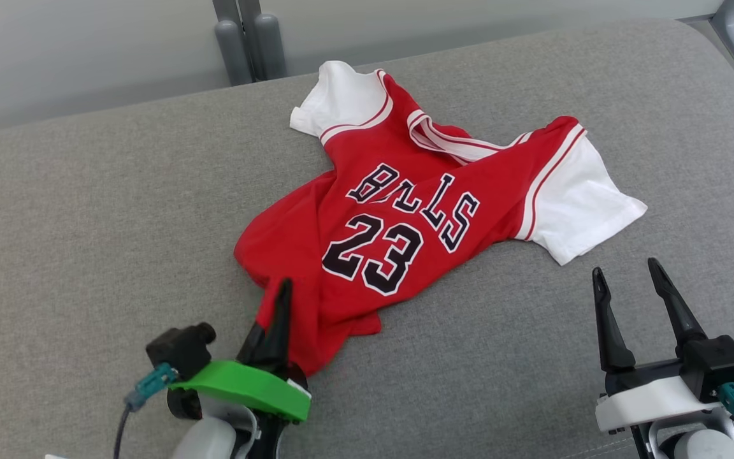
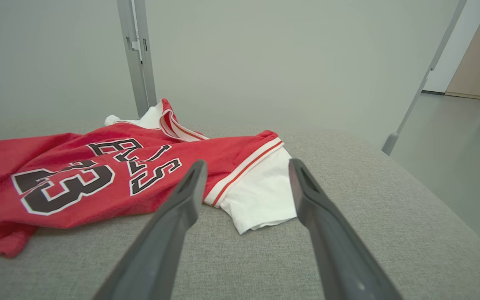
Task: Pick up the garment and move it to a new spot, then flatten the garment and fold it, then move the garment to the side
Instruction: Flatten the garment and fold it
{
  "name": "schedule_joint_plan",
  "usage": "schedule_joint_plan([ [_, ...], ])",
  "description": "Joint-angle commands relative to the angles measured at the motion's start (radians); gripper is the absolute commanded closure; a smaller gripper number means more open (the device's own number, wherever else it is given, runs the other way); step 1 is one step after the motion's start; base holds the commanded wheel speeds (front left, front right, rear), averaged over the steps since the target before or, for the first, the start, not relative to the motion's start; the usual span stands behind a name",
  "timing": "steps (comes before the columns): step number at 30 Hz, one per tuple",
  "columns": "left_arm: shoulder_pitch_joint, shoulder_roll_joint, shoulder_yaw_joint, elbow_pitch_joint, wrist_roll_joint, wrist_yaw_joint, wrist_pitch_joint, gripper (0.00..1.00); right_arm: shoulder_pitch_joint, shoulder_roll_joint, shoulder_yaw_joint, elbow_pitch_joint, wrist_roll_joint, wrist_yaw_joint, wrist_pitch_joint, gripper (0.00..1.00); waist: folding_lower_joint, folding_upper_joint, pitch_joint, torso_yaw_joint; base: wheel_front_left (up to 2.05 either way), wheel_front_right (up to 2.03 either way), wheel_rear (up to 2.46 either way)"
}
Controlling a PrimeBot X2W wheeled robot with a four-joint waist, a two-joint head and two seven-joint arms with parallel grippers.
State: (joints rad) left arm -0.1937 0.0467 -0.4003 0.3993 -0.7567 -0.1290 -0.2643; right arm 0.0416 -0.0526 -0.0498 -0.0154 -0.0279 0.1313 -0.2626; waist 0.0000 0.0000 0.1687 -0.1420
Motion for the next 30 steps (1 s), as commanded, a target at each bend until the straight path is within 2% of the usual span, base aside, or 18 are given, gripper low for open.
schedule_joint_plan([
  [1, 0.007, 0.006, 0.016, -0.047, 0.002, -0.002, 0.0, 1.0, 0.007, 0.0, -0.001, 0.004, 0.006, -0.001, -0.003, 0.0, 0.0, 0.0, -0.002, -0.005, 0.0, 0.0, 0.0],
  [6, 0.092, 0.024, 0.021, -0.255, 0.022, -0.003, 0.0, 1.0, 0.026, 0.001, -0.011, 0.011, 0.008, -0.001, -0.003, 0.0, 0.0, 0.0, -0.02, -0.003, 0.0, 0.0, 0.0],
  [13, 0.185, 0.095, -0.024, -0.583, 0.015, -0.003, 0.0, 1.0, 0.039, 0.002, -0.024, 0.019, 0.028, -0.001, -0.003, 0.0, 0.0, 0.0, -0.028, 0.02, 0.0, 0.0, 0.0],
  [18, 0.131, 0.124, -0.003, -0.685, -0.011, 0.002, 0.027, 1.0, 0.024, 0.002, -0.018, 0.027, 0.038, -0.001, -0.003, 0.0, 0.0, 0.0, -0.014, 0.024, 0.0, 0.0, 0.0],
  [19, 0.104, 0.146, 0.017, -0.676, 0.011, 0.014, 0.036, 1.0, 0.017, 0.002, -0.014, 0.029, 0.039, -0.001, -0.003, 0.0, 0.0, 0.0, -0.007, 0.02, 0.0, 0.0, 0.0],
  [24, -0.034, 0.174, 0.099, -0.526, -0.003, 0.041, 0.068, 1.0, -0.017, 0.001, -0.001, 0.044, 0.054, -0.001, -0.003, 0.0, 0.0, 0.0, 0.037, -0.012, 0.0, 0.0, 0.0],
  [26, -0.101, 0.207, 0.134, -0.421, 0.012, 0.056, 0.084, 1.0, -0.028, 0.002, 0.003, 0.053, 0.053, -0.001, -0.003, 0.0, 0.0, 0.0, 0.055, -0.026, 0.0, 0.0, 0.0],
  [28, -0.166, 0.208, 0.171, -0.293, -0.016, 0.059, 0.085, 1.0, -0.035, 0.001, 0.0, 0.057, 0.057, -0.001, -0.003, 0.0, 0.0, 0.0, 0.074, -0.037, 0.0, 0.0, 0.0],
  [30, -0.223, 0.238, 0.197, -0.169, 0.001, 0.068, 0.075, 1.0, -0.035, 0.001, -0.002, 0.068, 0.06, -0.001, -0.003, 0.0, 0.0, 0.0, 0.088, -0.044, 0.0, 0.0, 0.0],
])
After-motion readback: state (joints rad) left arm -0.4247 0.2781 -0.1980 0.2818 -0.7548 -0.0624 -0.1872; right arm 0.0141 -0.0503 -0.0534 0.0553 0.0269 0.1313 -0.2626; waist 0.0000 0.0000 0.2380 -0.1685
